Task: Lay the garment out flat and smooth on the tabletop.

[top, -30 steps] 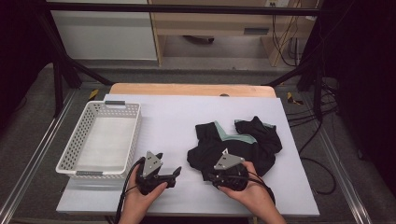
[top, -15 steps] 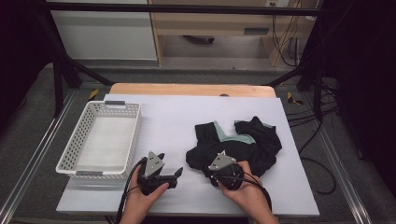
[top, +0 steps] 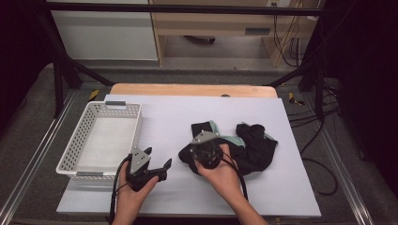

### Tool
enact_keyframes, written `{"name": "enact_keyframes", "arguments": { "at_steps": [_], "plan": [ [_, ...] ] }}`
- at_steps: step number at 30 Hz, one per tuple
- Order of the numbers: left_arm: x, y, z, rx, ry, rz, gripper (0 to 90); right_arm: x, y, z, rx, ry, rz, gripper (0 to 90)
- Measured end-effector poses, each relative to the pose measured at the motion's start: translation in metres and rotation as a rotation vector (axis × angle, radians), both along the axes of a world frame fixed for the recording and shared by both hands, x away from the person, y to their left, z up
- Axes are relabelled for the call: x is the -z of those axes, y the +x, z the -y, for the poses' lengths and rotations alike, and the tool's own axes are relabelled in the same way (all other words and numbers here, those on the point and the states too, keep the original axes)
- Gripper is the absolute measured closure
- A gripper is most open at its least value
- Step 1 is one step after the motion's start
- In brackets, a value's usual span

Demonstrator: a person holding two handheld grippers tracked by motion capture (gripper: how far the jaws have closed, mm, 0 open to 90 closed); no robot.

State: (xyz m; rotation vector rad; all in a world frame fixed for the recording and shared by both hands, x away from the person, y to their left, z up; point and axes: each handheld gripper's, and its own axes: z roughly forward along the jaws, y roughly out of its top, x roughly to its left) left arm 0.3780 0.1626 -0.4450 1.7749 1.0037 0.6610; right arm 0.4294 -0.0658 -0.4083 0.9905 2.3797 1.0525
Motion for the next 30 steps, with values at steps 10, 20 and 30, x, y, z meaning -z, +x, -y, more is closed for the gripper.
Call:
{"name": "enact_keyframes", "arguments": {
  "at_steps": [10, 20, 30],
  "plan": [
    [0.003, 0.002, 0.006, 0.032, 0.014, -0.022, 17.2, -0.006, 0.041, -0.005, 0.097, 0.067, -0.027, 81.9],
    [0.008, 0.001, 0.017, 0.070, 0.035, -0.036, 18.0, -0.021, 0.027, 0.001, 0.035, 0.079, -0.003, 53.4],
    [0.007, -0.001, 0.018, 0.078, 0.027, -0.035, 18.2, -0.033, 0.037, 0.041, 0.089, 0.076, 0.044, 46.8]
  ]
}}
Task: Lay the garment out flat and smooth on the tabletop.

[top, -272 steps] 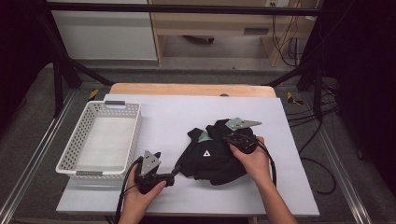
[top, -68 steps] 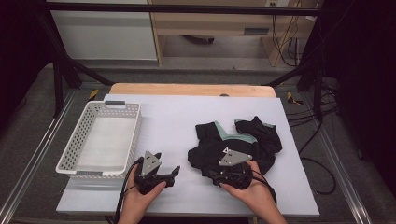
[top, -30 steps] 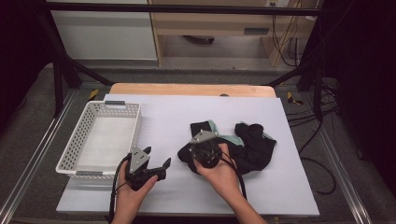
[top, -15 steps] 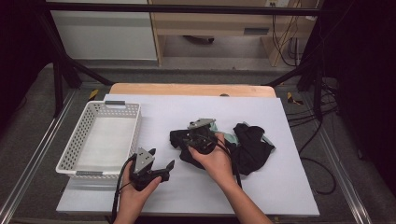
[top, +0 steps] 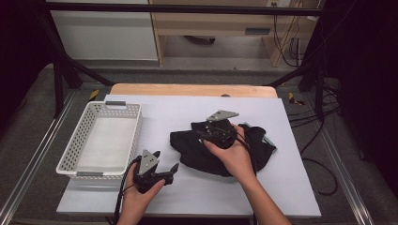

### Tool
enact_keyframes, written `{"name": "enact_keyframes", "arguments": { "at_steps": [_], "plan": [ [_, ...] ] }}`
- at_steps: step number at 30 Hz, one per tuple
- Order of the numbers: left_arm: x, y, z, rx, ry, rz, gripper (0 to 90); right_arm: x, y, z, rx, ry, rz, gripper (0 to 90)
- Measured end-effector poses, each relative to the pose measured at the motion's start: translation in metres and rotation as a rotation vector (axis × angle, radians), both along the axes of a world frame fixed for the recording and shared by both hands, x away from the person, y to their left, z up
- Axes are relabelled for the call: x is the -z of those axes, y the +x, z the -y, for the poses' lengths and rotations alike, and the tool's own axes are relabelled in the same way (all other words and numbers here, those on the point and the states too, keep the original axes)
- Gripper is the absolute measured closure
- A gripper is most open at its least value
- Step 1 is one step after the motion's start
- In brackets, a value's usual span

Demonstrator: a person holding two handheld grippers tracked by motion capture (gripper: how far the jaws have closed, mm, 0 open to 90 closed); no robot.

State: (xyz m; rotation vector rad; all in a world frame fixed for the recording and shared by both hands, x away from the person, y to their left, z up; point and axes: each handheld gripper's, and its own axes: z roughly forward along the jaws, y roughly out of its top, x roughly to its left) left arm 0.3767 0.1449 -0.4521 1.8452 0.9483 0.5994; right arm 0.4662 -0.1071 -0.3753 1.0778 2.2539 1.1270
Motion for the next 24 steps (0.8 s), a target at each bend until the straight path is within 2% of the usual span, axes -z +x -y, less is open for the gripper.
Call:
{"name": "enact_keyframes", "arguments": {
  "at_steps": [4, 7, 8, 14, 18, 20, 21, 24],
  "plan": [
    [-0.004, -0.002, -0.002, -0.010, -0.005, 0.021, 18.9, 0.008, 0.003, 0.021, 0.030, -0.015, 0.004, 51.0],
    [-0.003, -0.001, -0.003, -0.011, -0.006, 0.014, 18.8, 0.017, 0.007, 0.037, 0.065, -0.064, -0.001, 52.4],
    [-0.003, -0.001, -0.003, -0.011, -0.009, 0.012, 18.8, 0.020, 0.009, 0.043, 0.087, -0.083, -0.013, 53.0],
    [-0.003, -0.001, -0.003, -0.008, -0.008, 0.011, 18.8, 0.045, 0.017, 0.071, 0.170, -0.107, -0.070, 55.5],
    [-0.002, -0.001, -0.002, -0.007, -0.011, 0.006, 18.8, 0.061, 0.024, 0.083, 0.179, -0.120, -0.109, 53.9],
    [-0.002, -0.001, -0.002, -0.001, -0.014, 0.004, 18.8, 0.070, 0.029, 0.086, 0.166, -0.113, -0.145, 50.9],
    [-0.001, 0.000, -0.002, 0.001, -0.015, 0.003, 18.7, 0.074, 0.030, 0.086, 0.165, -0.126, -0.156, 50.3],
    [-0.001, -0.001, -0.001, 0.000, -0.017, 0.002, 18.8, 0.083, 0.032, 0.087, 0.153, -0.133, -0.183, 52.7]
  ]
}}
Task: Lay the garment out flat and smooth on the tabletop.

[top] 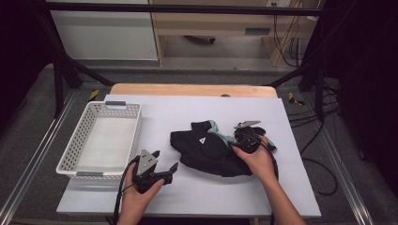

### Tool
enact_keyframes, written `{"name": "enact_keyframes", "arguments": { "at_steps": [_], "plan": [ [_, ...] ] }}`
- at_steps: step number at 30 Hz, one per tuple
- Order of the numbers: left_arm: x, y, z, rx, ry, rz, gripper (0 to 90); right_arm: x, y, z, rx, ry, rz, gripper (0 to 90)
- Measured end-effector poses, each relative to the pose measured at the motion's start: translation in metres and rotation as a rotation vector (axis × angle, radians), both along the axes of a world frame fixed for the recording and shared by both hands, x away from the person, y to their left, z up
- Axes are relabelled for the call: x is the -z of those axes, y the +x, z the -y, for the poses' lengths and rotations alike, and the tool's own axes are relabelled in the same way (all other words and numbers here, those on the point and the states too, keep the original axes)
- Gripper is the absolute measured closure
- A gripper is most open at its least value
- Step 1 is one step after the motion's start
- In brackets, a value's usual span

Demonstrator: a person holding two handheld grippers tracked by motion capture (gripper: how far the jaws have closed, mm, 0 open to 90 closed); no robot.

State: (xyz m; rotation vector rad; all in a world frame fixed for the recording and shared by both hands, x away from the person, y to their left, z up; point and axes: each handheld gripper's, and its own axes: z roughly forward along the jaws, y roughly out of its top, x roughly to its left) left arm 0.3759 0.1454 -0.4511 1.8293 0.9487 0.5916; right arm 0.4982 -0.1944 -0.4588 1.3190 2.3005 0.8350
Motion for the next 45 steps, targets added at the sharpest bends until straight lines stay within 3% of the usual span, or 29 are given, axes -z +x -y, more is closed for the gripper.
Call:
{"name": "enact_keyframes", "arguments": {
  "at_steps": [5, 9, 13, 16, 19, 24, 29, 32, 35, 38, 40, 45],
  "plan": [
    [0.001, 0.000, 0.000, 0.003, 0.008, -0.003, 18.8, 0.004, -0.004, 0.001, -0.006, 0.001, 0.004, 71.8],
    [0.001, 0.000, 0.001, 0.005, 0.006, -0.003, 18.8, 0.006, -0.009, 0.002, -0.021, -0.004, 0.014, 81.0],
    [0.000, 0.000, 0.000, 0.001, 0.002, -0.002, 18.8, 0.005, -0.013, 0.002, -0.018, -0.013, 0.033, 85.0],
    [0.000, 0.000, -0.001, 0.002, 0.000, -0.003, 18.9, 0.000, -0.017, 0.001, -0.010, -0.053, 0.060, 85.5],
    [0.000, 0.001, -0.001, 0.017, -0.003, -0.005, 18.5, -0.008, -0.023, 0.005, 0.000, -0.081, 0.099, 85.5],
    [0.001, 0.000, 0.001, 0.023, 0.009, -0.010, 18.6, -0.022, -0.032, 0.030, 0.077, -0.065, 0.137, 85.5],
    [0.003, 0.002, 0.003, 0.040, 0.017, -0.022, 18.3, -0.010, -0.037, 0.062, 0.172, -0.100, 0.100, 85.5],
    [0.004, 0.002, 0.007, 0.054, 0.030, -0.028, 18.4, -0.004, -0.036, 0.078, 0.218, -0.061, 0.076, 85.4],
    [0.007, 0.002, 0.010, 0.068, 0.047, -0.045, 18.6, -0.003, -0.032, 0.083, 0.240, -0.037, 0.069, 85.3],
    [0.009, 0.002, 0.014, 0.083, 0.065, -0.056, 19.1, -0.001, -0.032, 0.080, 0.226, -0.039, 0.082, 83.7],
    [0.010, 0.002, 0.018, 0.094, 0.079, -0.064, 19.4, 0.001, -0.036, 0.077, 0.205, -0.036, 0.104, 78.7],
    [0.012, 0.004, 0.023, 0.108, 0.096, -0.090, 21.9, -0.003, -0.041, 0.069, 0.187, -0.014, 0.138, 53.7]
  ]
}}
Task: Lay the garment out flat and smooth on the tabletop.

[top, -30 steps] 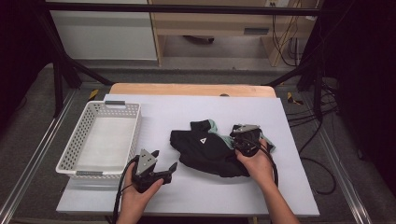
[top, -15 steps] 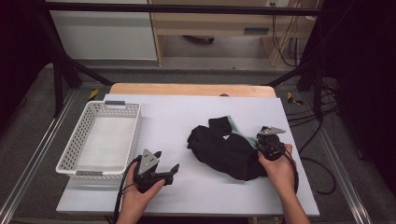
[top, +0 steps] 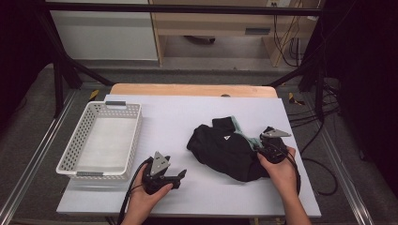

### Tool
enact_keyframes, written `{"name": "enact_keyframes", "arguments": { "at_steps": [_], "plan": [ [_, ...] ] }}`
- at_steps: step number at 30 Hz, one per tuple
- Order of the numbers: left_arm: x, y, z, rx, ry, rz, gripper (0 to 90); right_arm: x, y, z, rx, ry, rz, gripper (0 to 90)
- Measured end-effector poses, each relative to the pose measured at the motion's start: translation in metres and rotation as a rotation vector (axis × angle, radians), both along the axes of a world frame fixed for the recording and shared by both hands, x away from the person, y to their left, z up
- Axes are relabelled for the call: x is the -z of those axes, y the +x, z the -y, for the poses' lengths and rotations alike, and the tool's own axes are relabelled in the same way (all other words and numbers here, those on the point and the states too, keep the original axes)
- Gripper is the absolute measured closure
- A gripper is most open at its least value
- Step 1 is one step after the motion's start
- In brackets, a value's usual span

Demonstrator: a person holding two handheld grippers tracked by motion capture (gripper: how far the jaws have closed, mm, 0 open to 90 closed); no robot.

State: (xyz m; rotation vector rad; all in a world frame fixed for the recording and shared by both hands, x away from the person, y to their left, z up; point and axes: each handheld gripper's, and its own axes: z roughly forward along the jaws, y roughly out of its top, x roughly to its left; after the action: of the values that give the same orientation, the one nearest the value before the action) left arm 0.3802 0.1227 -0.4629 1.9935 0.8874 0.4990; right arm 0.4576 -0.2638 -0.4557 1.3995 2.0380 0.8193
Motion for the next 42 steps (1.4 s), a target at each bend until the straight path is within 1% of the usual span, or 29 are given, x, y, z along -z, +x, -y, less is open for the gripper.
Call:
{"name": "enact_keyframes", "arguments": {
  "at_steps": [1, 3, 5, 7, 9, 10, 11, 12, 13, 15, 17, 18, 19, 20, 21, 23, 25, 26, 27, 29, 31, 32, 34, 36, 37, 40, 41, 42],
  "plan": [
    [0.000, 0.000, 0.000, 0.001, 0.002, -0.004, 23.3, -0.001, 0.000, -0.003, 0.001, 0.001, 0.002, 51.9],
    [-0.001, 0.001, -0.002, -0.007, 0.003, 0.002, 27.5, -0.003, -0.001, -0.008, -0.003, -0.015, 0.014, 46.1],
    [-0.001, 0.002, -0.003, -0.007, 0.009, 0.011, 33.0, -0.008, -0.006, -0.010, -0.010, -0.012, 0.025, 41.5],
    [-0.001, 0.005, -0.002, -0.012, 0.015, 0.020, 36.7, -0.013, -0.015, -0.011, -0.012, 0.000, 0.043, 39.4],
    [0.001, 0.009, 0.001, -0.003, 0.022, 0.016, 43.1, -0.015, -0.026, -0.011, -0.023, 0.017, 0.062, 38.4],
    [0.002, 0.012, 0.003, 0.005, 0.034, 0.015, 44.5, -0.016, -0.031, -0.011, -0.026, 0.026, 0.064, 38.1],
    [0.003, 0.015, 0.006, 0.016, 0.046, 0.017, 47.8, -0.014, -0.035, -0.011, -0.032, 0.032, 0.072, 38.0],
    [0.003, 0.017, 0.008, 0.020, 0.054, 0.019, 52.3, -0.013, -0.038, -0.011, -0.041, 0.036, 0.073, 37.5],
    [0.003, 0.020, 0.010, 0.017, 0.056, 0.020, 54.0, -0.011, -0.039, -0.010, -0.051, 0.033, 0.071, 37.1],
    [0.004, 0.028, 0.015, 0.020, 0.056, 0.014, 56.0, -0.009, -0.038, -0.008, -0.048, 0.045, 0.058, 37.1],
    [0.004, 0.037, 0.019, 0.009, 0.061, 0.012, 55.9, -0.008, -0.036, -0.005, -0.040, 0.065, 0.050, 37.3],
    [0.004, 0.042, 0.021, 0.003, 0.050, 0.001, 55.6, -0.007, -0.035, -0.005, -0.042, 0.067, 0.048, 37.3],
    [0.004, 0.046, 0.022, -0.003, 0.033, -0.005, 53.4, -0.005, -0.034, -0.005, -0.043, 0.064, 0.044, 37.3],
    [0.005, 0.049, 0.024, -0.005, 0.022, -0.002, 52.2, -0.004, -0.034, -0.005, -0.049, 0.059, 0.042, 37.4],
    [0.007, 0.051, 0.026, 0.007, 0.021, 0.003, 53.2, -0.002, -0.034, -0.006, -0.052, 0.062, 0.039, 37.4],
    [0.010, 0.054, 0.031, 0.023, 0.025, 0.014, 54.6, 0.000, -0.033, -0.006, -0.064, 0.056, 0.041, 37.2],
    [0.011, 0.055, 0.038, 0.032, 0.043, 0.044, 57.0, 0.000, -0.033, -0.006, -0.063, 0.059, 0.043, 36.9],
    [0.011, 0.056, 0.040, 0.032, 0.058, 0.059, 58.4, 0.000, -0.032, -0.005, -0.063, 0.060, 0.045, 36.8],
    [0.011, 0.056, 0.041, 0.032, 0.058, 0.058, 61.3, 0.000, -0.033, -0.005, -0.063, 0.060, 0.044, 36.8],
    [0.009, 0.056, 0.039, 0.034, 0.030, 0.047, 77.1, 0.000, -0.034, -0.005, -0.073, 0.064, 0.050, 35.8],
    [0.009, 0.053, 0.036, 0.059, 0.006, 0.028, 86.0, 0.000, -0.035, -0.006, -0.092, 0.069, 0.066, 34.8],
    [0.009, 0.051, 0.035, 0.069, -0.006, 0.024, 88.5, 0.000, -0.035, -0.007, -0.094, 0.063, 0.068, 34.8],
    [0.008, 0.049, 0.029, 0.070, -0.032, 0.009, 89.1, -0.001, -0.034, -0.009, -0.089, 0.063, 0.066, 34.7],
    [0.005, 0.046, 0.023, 0.067, -0.074, -0.015, 89.4, -0.001, -0.033, -0.009, -0.089, 0.057, 0.070, 34.7],
    [0.002, 0.044, 0.020, 0.065, -0.083, -0.021, 89.5, 0.000, -0.033, -0.010, -0.088, 0.055, 0.069, 34.8],
    [-0.003, 0.033, 0.012, 0.068, -0.083, -0.020, 89.7, -0.001, -0.034, -0.011, -0.096, 0.052, 0.071, 34.3],
    [-0.004, 0.028, 0.009, 0.065, -0.087, -0.028, 89.7, -0.001, -0.035, -0.012, -0.100, 0.056, 0.073, 33.4],
    [-0.005, 0.022, 0.006, 0.066, -0.095, -0.045, 89.7, -0.001, -0.035, -0.013, -0.105, 0.057, 0.074, 32.6]
  ]
}}
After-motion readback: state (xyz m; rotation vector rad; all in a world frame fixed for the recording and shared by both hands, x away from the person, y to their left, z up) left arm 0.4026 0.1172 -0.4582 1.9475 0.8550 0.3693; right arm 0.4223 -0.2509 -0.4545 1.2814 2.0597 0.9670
